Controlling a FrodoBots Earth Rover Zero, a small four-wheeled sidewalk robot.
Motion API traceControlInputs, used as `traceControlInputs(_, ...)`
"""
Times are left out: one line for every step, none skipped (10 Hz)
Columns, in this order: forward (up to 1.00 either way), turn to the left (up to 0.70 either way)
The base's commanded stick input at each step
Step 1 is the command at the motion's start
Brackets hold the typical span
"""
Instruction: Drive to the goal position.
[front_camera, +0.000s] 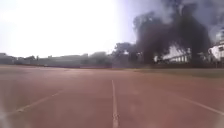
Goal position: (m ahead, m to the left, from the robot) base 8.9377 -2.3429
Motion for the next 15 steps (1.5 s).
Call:
traceControlInputs(0.70, 0.00)
traceControlInputs(0.70, 0.00)
traceControlInputs(0.70, 0.00)
traceControlInputs(0.70, 0.00)
traceControlInputs(0.70, 0.00)
traceControlInputs(0.70, 0.00)
traceControlInputs(0.70, 0.00)
traceControlInputs(0.70, 0.00)
traceControlInputs(0.70, 0.00)
traceControlInputs(0.70, 0.00)
traceControlInputs(0.70, 0.00)
traceControlInputs(0.70, 0.00)
traceControlInputs(0.70, 0.00)
traceControlInputs(0.70, 0.00)
traceControlInputs(0.70, 0.00)
